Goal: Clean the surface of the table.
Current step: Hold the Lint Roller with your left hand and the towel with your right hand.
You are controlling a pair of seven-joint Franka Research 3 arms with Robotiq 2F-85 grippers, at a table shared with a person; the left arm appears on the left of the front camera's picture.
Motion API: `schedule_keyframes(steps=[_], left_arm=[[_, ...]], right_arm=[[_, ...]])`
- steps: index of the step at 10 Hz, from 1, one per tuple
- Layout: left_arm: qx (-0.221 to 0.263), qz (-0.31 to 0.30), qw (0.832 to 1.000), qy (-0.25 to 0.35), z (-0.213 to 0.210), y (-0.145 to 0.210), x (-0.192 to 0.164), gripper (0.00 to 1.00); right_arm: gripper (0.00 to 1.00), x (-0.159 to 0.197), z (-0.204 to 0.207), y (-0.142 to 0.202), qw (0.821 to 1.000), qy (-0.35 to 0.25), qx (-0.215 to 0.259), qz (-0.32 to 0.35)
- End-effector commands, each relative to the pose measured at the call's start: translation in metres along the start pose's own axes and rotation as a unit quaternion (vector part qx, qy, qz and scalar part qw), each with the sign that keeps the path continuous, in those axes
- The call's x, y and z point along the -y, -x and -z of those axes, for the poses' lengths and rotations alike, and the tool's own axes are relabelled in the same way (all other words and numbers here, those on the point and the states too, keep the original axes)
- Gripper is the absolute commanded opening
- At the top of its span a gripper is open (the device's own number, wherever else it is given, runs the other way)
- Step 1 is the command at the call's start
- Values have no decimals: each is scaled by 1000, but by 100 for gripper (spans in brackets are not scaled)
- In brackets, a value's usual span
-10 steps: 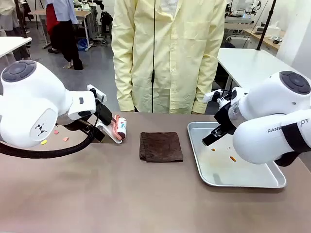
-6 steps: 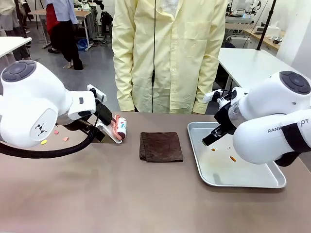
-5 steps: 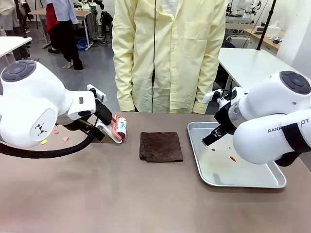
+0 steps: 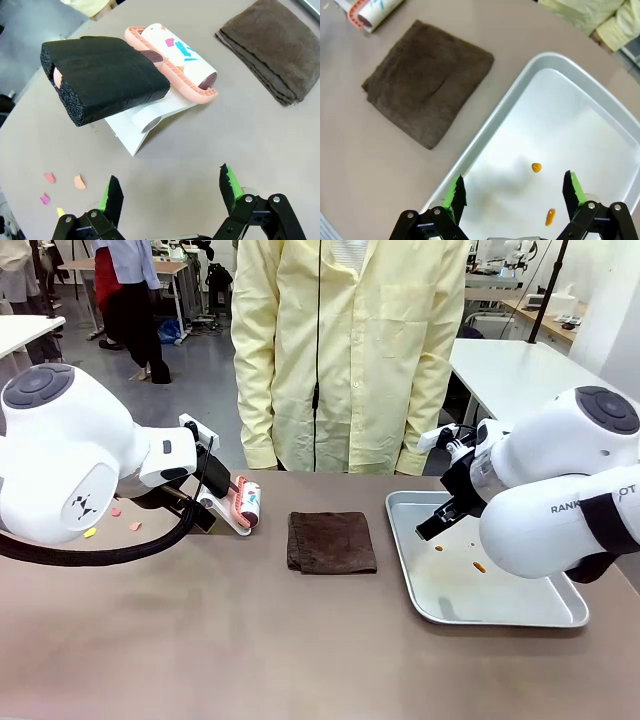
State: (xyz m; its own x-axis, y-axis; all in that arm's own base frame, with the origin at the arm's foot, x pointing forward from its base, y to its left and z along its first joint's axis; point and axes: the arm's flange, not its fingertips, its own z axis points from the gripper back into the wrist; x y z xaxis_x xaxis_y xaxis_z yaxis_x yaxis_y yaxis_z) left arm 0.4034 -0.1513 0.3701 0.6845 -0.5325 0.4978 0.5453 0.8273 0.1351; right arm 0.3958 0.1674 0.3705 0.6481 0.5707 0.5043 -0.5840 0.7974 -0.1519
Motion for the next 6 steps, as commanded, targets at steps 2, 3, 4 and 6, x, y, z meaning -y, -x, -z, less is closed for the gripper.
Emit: schedule_keyframes(steps=[2, 3, 4, 6], left_arm=[[0, 0, 1000, 0, 0, 0, 0, 100], [0, 0, 1000, 0, 0, 0, 0, 100], [0, 0, 1000, 0, 0, 0, 0, 100], [0, 0, 1000, 0, 0, 0, 0, 100]], right_arm=[[100, 0, 0, 0, 1000, 0, 0, 0], [100, 0, 0, 0, 1000, 0, 0, 0], [100, 0, 0, 0, 1000, 0, 0, 0], [100, 0, 0, 0, 1000, 0, 0, 0]])
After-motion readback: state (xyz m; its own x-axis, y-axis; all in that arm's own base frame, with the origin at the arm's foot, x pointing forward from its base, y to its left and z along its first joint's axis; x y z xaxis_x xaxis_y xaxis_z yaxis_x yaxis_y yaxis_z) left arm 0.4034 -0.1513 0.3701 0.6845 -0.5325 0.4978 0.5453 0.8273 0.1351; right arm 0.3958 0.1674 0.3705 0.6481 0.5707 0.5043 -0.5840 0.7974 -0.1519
